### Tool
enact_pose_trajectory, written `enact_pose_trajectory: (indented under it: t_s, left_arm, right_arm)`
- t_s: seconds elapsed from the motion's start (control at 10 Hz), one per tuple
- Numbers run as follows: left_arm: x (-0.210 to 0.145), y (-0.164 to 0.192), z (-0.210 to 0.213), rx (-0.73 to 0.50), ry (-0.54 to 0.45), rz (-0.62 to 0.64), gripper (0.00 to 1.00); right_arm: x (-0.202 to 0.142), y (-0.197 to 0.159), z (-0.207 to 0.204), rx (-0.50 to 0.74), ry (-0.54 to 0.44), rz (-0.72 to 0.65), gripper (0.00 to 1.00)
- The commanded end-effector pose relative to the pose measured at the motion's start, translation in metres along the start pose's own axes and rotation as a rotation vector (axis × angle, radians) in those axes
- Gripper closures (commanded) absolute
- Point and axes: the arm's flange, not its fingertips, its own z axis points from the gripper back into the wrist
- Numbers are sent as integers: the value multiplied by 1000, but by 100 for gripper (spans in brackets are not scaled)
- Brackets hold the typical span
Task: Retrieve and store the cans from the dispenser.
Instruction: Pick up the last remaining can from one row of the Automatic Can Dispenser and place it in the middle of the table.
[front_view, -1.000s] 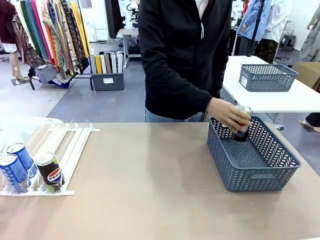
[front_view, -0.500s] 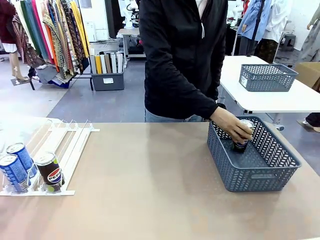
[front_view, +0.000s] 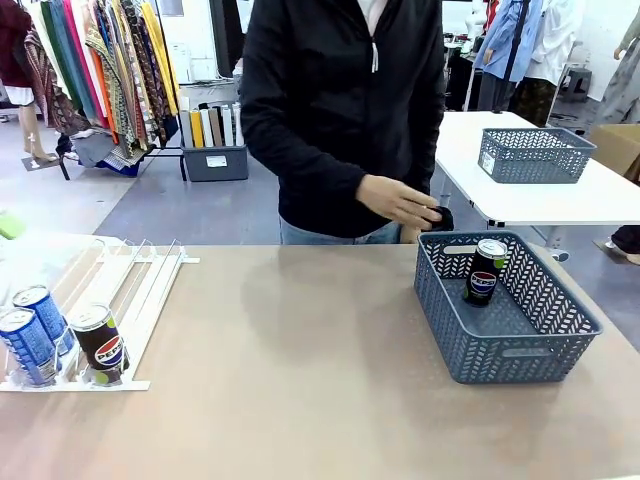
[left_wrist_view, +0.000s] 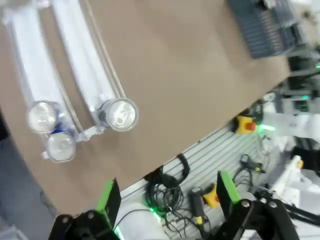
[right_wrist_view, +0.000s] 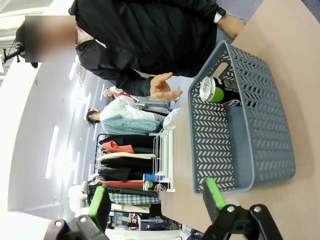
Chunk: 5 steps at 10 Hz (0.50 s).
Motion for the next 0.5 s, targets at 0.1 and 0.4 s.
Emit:
enact_pose_trajectory:
  t_s: [0.1, 0.4]
  left_arm:
    - [23, -5, -61, 149, 106, 137, 0]
    - [37, -2, -118, 223, 88, 122, 0]
  right_arm:
    - [1, 2, 1, 7, 7, 10, 0]
    - [1, 2, 1, 7, 7, 10, 0]
